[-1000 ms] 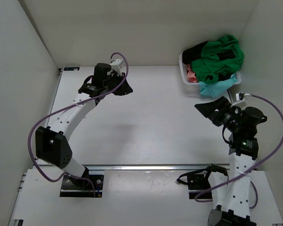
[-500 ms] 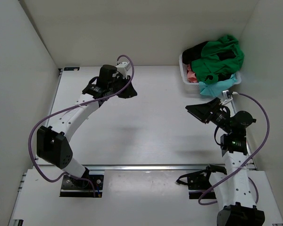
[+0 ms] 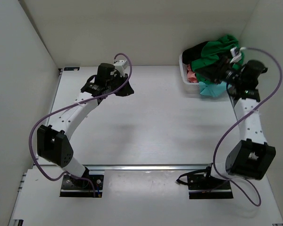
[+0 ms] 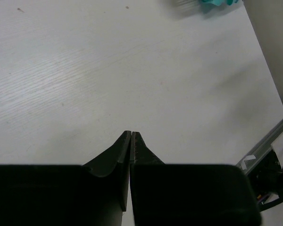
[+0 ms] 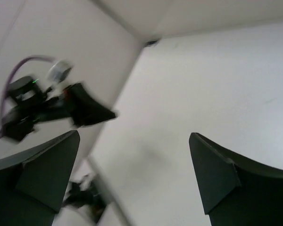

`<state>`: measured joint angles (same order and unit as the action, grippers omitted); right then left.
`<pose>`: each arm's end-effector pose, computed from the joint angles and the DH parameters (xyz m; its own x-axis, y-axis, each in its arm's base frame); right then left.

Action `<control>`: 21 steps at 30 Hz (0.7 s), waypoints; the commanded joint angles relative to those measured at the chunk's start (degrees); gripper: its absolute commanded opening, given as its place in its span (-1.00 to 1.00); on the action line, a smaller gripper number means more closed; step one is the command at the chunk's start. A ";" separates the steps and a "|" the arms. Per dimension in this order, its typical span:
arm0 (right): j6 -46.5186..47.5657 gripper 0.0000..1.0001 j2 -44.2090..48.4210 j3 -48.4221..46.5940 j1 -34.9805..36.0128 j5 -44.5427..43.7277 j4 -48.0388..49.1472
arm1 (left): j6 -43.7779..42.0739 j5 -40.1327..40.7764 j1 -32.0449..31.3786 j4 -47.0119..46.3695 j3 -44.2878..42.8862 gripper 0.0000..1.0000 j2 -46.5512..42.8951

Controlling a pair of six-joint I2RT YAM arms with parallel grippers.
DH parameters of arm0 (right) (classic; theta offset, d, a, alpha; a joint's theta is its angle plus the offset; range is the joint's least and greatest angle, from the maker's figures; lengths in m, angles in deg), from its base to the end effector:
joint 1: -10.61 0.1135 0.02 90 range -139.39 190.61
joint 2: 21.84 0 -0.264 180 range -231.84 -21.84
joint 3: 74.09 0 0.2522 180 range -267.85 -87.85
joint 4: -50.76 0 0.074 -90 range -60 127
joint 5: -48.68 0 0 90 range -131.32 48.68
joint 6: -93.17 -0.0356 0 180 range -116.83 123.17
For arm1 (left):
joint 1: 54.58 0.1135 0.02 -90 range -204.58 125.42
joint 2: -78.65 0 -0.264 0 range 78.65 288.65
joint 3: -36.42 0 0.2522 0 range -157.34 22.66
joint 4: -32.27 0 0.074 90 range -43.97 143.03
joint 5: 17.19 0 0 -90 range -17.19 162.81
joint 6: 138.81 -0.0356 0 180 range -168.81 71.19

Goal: Fold and stack the t-shirts
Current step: Grab crumpled tshirt from bin with the right arm

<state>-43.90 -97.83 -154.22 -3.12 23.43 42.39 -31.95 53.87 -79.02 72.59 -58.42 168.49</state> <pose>0.2957 -0.0391 0.3813 -0.6162 0.4721 -0.6304 -0.4754 0.4152 0.7756 0.3215 -0.1588 0.3372 -0.6871 0.0109 -0.7264 0.4526 0.7886 -0.4162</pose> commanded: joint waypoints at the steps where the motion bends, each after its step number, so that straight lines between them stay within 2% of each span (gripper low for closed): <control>1: 27.43 0.98 -5.20 -16.66 -1.55 -17.14 -21.36 | -2.62 2.68 2.29 1.64 -2.07 -0.70 -2.74; 4: 34.74 1.00 -12.32 -25.90 0.10 -27.17 -20.95 | -3.15 4.08 2.91 2.61 0.91 -0.69 -6.07; 6: 34.77 0.98 -15.67 -27.49 0.46 -28.52 -15.09 | -2.63 3.74 4.05 2.87 3.29 -0.68 -7.74; 7: 33.81 0.79 -17.77 -28.63 0.55 -33.59 -13.32 | -2.62 3.65 3.97 2.96 5.12 -0.70 -8.45; 8: 36.06 0.75 -20.49 -29.69 0.81 -34.25 -11.38 | -2.62 4.08 3.97 2.88 5.66 -0.68 -8.98; 9: 37.91 0.77 -24.17 -33.96 1.51 -35.91 -12.67 | -2.62 4.09 3.79 3.05 6.28 -0.68 -9.07; 10: 38.89 0.95 -26.30 -38.87 1.78 -38.19 -15.12 | -2.62 4.00 4.05 3.23 6.72 -0.69 -9.59; 11: 40.37 0.98 -30.06 -41.19 2.65 -42.30 -17.41 | -2.45 4.00 3.88 3.31 7.07 -0.68 -9.60; 13: 42.05 0.99 -33.78 -44.02 3.01 -43.65 -15.77 | -1.84 3.12 3.71 3.40 7.77 -0.69 -9.51; 14: 41.62 0.83 -35.62 -44.28 3.01 -45.40 -14.45 | -1.49 3.55 3.70 3.32 8.47 -0.68 -9.60; 15: 41.71 -0.08 -37.98 -45.24 2.93 -45.07 -14.18 | -1.22 3.21 3.62 3.05 8.57 -0.69 -9.69; 16: 40.66 -0.65 -39.49 -48.38 2.67 -48.20 -15.48 | -1.04 2.77 3.70 2.88 8.74 -0.68 -9.86; 17: 39.78 -0.99 -43.07 -50.68 2.23 -50.84 -18.80 | -1.30 3.12 3.53 2.79 9.18 -0.68 -9.78; 18: 38.99 -0.91 -47.54 -55.57 1.70 -50.34 -23.10 | -1.04 3.38 3.53 2.70 9.44 -0.68 -9.95; 20: 37.15 -0.44 -54.51 -66.47 0.56 -52.17 -29.95 | -1.13 3.47 3.88 2.35 10.06 -0.69 -9.69; 21: 37.31 -0.42 -58.19 -68.78 0.03 -52.36 -32.96 | -0.78 3.04 4.23 2.09 10.41 -0.68 -9.69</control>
<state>-6.11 -151.16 -214.17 -1.00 -23.61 18.11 -33.21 57.36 -75.13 75.59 -48.85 161.19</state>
